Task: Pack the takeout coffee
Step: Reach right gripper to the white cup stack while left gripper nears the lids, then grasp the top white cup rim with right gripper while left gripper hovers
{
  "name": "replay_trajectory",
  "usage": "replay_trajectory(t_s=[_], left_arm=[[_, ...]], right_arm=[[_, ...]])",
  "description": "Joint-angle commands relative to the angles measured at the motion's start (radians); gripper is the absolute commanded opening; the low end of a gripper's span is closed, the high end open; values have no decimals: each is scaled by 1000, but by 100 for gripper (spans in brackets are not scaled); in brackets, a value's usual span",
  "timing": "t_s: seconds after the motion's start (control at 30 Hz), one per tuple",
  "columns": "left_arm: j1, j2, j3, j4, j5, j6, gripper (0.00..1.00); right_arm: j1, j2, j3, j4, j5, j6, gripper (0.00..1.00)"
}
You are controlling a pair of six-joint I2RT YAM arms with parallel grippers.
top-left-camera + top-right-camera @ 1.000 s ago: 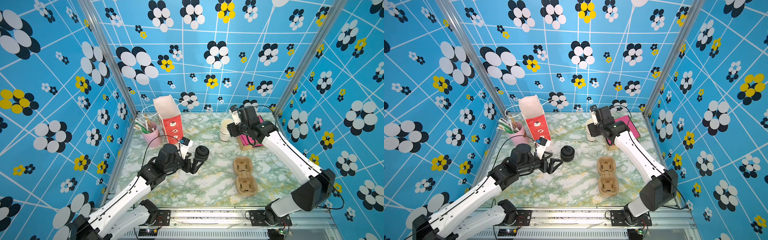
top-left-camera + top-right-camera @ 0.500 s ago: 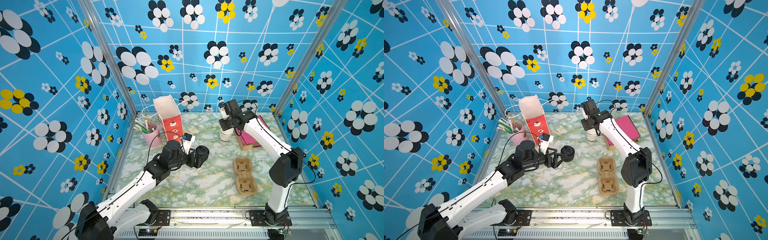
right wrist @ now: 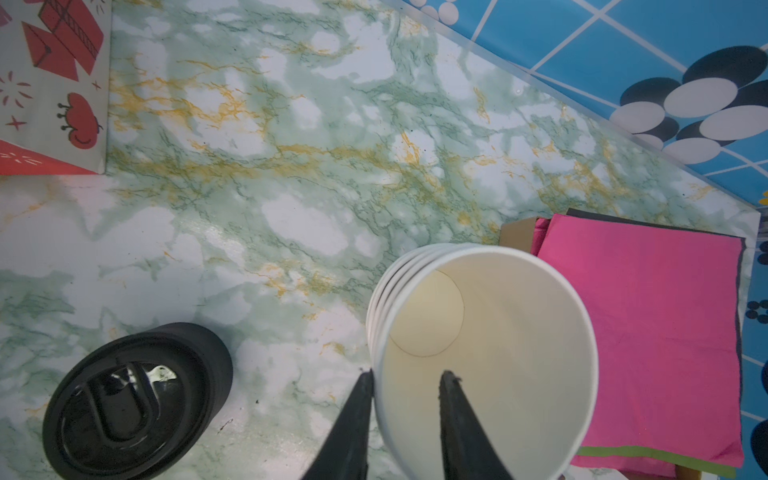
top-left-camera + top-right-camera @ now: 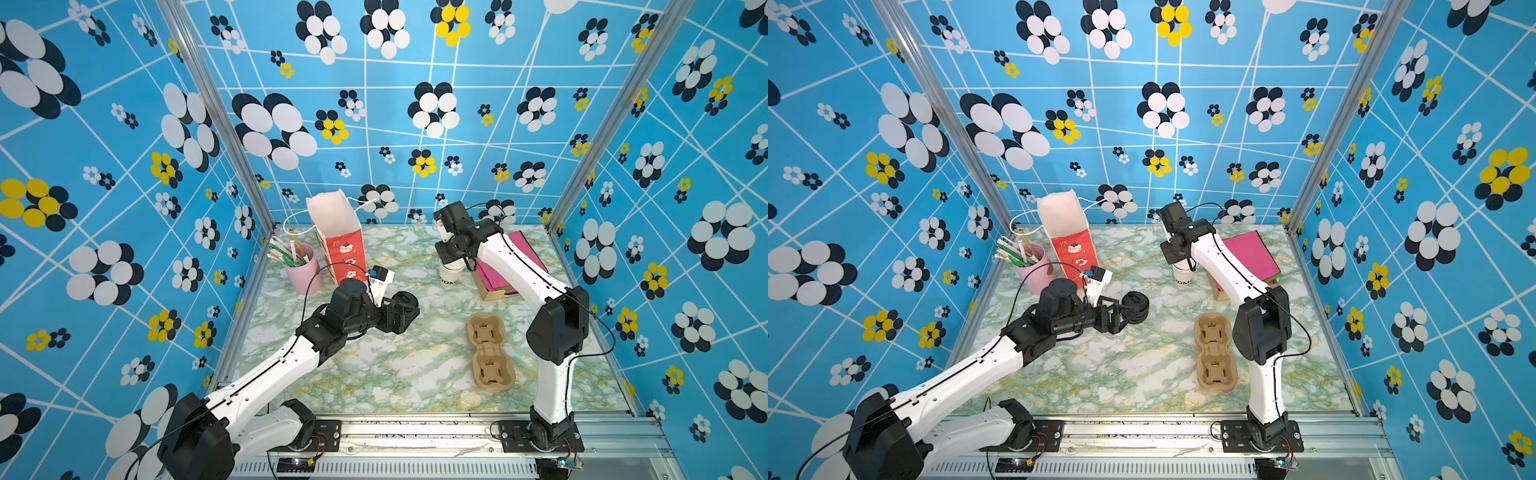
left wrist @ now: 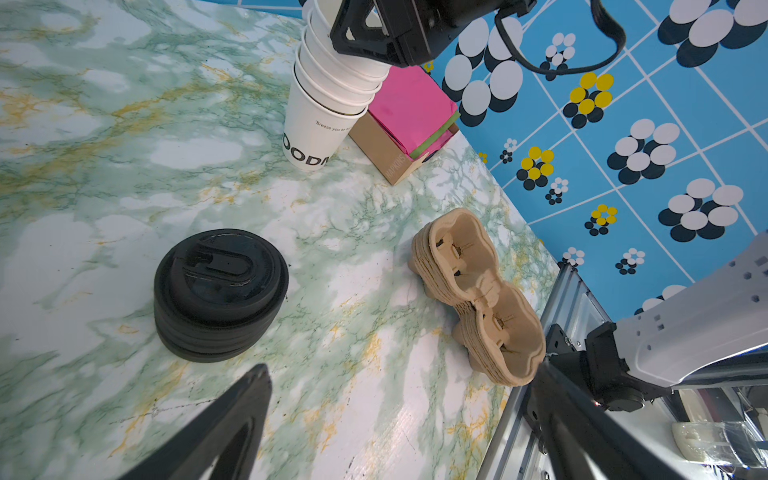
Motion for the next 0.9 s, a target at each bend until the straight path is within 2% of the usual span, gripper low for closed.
replay_trajectory(t_s=[0.0,0.27,0.4,0.57,0.87], left_arm=[[-4,21,39,24,-2,-9,99],[-1,115,118,32,-35,-35,99],[13,175,162,50,-56,-86,99],[31,258,218,87,-58,-150,100],[49,447,374,68,-15,-196,99]], right_arm=[[8,26,30,-29,19,-4,23],[9,42,29,-46,13,-19,9],[8,42,29,-50,3,-37,0],[9,21,30,-58,5,-58,0],[7,-42,25,-59,7,-95,0]])
